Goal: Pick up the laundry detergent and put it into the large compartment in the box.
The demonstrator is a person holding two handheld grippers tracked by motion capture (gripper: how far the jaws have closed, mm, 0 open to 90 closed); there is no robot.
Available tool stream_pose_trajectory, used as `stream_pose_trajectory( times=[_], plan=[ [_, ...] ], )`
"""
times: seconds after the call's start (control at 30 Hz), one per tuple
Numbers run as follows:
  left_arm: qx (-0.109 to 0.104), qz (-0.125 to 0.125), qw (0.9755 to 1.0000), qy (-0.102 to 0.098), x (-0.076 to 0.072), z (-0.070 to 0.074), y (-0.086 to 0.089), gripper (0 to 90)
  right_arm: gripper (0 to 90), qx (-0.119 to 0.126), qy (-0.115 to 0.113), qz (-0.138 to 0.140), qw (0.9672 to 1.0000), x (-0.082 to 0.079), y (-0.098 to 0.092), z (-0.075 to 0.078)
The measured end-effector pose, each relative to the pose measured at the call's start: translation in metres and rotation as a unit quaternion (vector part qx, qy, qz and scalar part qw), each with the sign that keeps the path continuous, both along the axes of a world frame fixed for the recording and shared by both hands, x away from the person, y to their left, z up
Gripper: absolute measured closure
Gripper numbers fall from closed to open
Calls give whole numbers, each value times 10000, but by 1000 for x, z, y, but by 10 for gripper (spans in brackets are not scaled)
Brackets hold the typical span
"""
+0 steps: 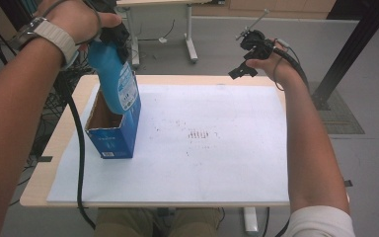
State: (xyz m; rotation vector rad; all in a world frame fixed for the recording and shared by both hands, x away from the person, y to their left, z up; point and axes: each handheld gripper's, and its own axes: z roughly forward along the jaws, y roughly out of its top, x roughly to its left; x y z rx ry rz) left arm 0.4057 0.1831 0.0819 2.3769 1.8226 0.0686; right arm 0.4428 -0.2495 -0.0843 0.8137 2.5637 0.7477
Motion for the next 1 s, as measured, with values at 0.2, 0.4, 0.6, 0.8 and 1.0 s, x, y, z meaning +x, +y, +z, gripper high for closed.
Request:
stream_pose_trajectory(
  times=[0.2,0.4,0.6,0.8,1.0],
  plan=[
    [3,259,9997,35,3,0,9,381,117,11,-1,-2,10000,0,0,-1],
    [41,454,9990,8,3,-1,19,380,117,9,-22,13,10000,0,1,-1],
    [23,571,9984,16,4,-6,28,380,116,8,-24,-7,10000,1,2,-3],
    [41,714,9974,79,7,-8,35,380,117,-12,-22,19,10000,2,5,-4],
    [27,806,9967,74,9,-8,40,380,117,-18,-17,35,10000,4,8,-6]
  ],
)
